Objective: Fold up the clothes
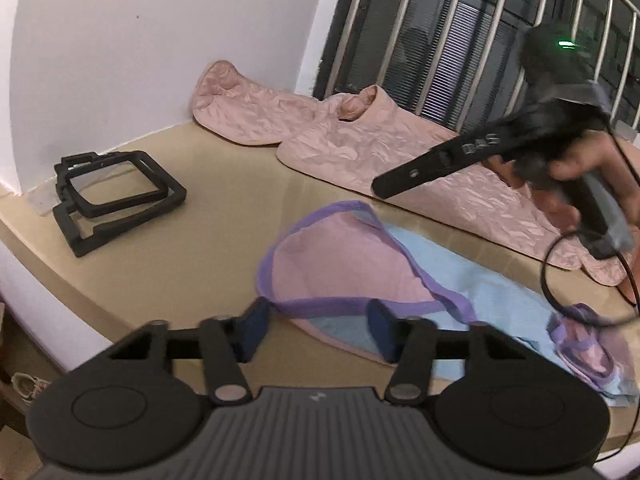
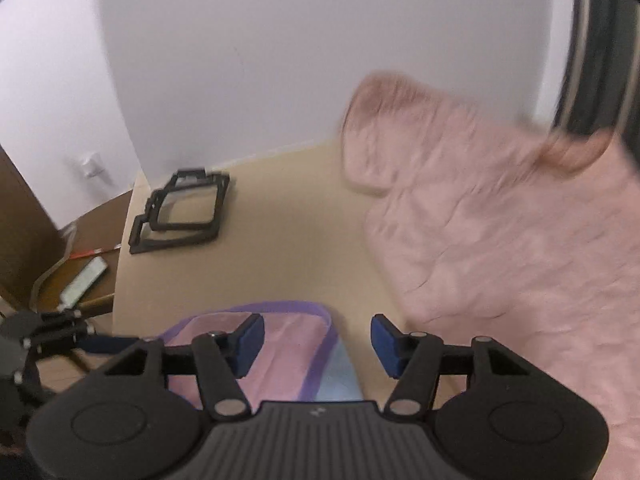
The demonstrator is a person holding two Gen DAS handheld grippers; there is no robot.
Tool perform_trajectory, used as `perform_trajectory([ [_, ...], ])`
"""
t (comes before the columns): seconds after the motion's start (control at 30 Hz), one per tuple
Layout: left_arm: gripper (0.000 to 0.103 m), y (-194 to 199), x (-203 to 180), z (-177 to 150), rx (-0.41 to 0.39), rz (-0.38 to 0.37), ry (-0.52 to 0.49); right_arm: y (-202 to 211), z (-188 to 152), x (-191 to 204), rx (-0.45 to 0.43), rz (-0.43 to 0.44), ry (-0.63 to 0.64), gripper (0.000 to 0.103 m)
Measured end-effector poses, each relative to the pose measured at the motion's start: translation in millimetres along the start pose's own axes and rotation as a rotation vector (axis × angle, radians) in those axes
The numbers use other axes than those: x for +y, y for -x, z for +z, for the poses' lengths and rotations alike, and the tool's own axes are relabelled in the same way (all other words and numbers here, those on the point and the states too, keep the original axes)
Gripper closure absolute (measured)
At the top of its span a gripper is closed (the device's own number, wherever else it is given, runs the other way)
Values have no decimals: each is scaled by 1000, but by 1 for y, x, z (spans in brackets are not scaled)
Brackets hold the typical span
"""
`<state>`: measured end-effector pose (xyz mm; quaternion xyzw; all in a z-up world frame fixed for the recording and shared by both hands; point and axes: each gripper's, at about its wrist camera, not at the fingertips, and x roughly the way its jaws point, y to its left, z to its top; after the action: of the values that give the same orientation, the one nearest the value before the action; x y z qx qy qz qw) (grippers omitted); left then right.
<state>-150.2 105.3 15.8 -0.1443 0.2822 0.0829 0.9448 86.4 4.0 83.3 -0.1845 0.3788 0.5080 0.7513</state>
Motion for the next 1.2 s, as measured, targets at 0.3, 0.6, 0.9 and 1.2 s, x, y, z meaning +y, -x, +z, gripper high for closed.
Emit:
perform_trajectory([
  [0.3,98,-15,19,14,17,-30,53,-59,9,-17,119,12,-6,98],
  [0.6,98,-69,-4,132,21,-238,-146,1,4,-42,-119,-461,-144,101],
  [0.9,98,-191,-84,233,126,-274,-332,53,12,-122,-207,-720,-361,101],
  [1.2,62,-173,-76,230,71,-197,-229,90,-10,-125,-300,-735,-346,51],
])
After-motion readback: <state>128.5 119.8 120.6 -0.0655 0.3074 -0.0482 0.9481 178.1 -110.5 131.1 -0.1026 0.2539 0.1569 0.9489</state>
